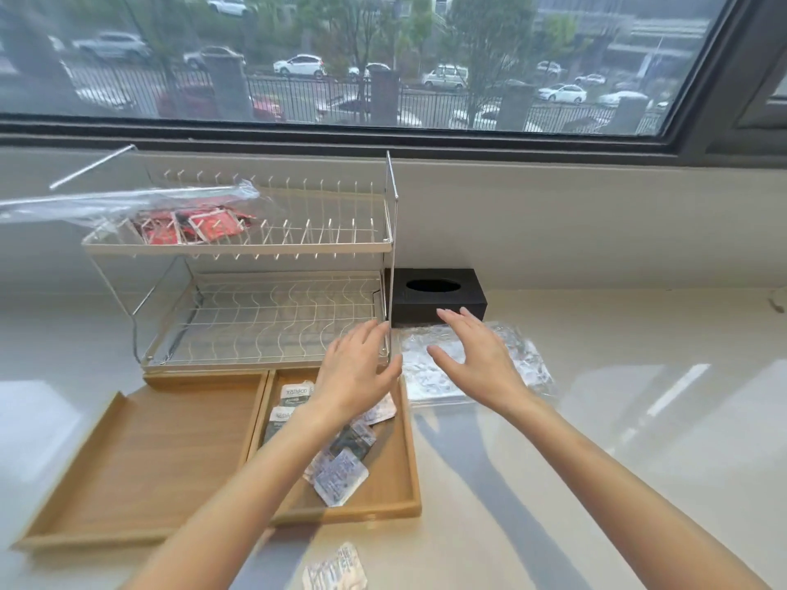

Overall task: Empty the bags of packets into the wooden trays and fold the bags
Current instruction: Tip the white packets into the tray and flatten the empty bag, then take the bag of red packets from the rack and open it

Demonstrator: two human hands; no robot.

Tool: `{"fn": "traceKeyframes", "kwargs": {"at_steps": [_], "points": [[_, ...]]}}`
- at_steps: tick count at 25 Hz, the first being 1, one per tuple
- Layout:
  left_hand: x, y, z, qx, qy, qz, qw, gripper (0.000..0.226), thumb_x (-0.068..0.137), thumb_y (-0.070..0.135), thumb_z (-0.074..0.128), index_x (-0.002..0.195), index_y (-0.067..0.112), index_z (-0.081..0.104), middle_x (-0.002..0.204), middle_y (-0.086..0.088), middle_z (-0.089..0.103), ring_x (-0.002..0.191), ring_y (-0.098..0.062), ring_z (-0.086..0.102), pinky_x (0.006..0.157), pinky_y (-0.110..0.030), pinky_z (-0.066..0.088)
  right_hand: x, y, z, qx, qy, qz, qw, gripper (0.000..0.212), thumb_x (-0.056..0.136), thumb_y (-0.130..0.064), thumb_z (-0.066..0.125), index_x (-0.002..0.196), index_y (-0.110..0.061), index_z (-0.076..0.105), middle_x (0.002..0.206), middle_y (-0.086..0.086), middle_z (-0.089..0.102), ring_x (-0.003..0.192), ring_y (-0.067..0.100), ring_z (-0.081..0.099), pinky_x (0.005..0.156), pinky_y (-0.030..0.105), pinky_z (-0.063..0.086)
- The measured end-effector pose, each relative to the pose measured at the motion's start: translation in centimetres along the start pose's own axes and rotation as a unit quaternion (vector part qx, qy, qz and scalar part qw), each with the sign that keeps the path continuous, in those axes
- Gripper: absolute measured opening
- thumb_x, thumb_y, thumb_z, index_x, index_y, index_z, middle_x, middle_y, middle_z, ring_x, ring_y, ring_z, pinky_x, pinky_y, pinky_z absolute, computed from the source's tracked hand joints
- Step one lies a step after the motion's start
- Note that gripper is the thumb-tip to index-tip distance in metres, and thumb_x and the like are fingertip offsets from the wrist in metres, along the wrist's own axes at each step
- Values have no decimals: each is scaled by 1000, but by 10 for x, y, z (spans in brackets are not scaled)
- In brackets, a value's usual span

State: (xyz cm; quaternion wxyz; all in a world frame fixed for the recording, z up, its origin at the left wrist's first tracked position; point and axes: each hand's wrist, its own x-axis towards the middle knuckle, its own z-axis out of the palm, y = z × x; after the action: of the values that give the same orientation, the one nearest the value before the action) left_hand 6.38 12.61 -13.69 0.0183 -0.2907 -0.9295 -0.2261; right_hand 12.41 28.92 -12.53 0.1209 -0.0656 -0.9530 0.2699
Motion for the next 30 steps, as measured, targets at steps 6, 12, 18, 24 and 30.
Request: {"fn": "traceKeyframes", "kwargs": {"at_steps": [6,12,18,24,30], "points": [[-18,-38,-58,-36,66,3,997,50,90,35,42,136,17,33,146,-3,36,136,-16,30,113,-38,24,15,-60,3,12,17,-46,999,54,89,-33,52,139,-20,34,147,-1,39,140,12,23,113,33,20],[-27,-89,-120,-24,156,11,987,43,89,25,48,129,12,44,135,-6,49,126,-19,42,104,-36,32,40,-117,13,29,39,-86,995,51,89,-31,53,136,-18,39,141,0,46,131,14,40,106,30,32],[-19,-143,-165,68,212,29,975,49,85,22,55,131,11,42,138,-14,45,129,-30,39,106,-46,29,75,-166,29,9,48,-131,990,52,89,-29,52,137,-18,36,143,1,43,133,16,37,108,33,30],[-1,-177,-206,160,267,34,950,62,79,19,63,135,12,36,136,-17,41,126,-31,33,104,-49,29,127,-214,38,-66,40,-177,981,61,88,-29,53,142,-19,27,152,4,27,137,22,30,111,39,27],[15,-203,-225,184,249,-4,951,57,82,22,59,134,12,37,134,-14,46,124,-32,39,103,-46,27,171,-241,38,-39,96,-162,981,78,82,-19,62,144,-12,15,137,13,45,121,28,47,101,43,39]]}}
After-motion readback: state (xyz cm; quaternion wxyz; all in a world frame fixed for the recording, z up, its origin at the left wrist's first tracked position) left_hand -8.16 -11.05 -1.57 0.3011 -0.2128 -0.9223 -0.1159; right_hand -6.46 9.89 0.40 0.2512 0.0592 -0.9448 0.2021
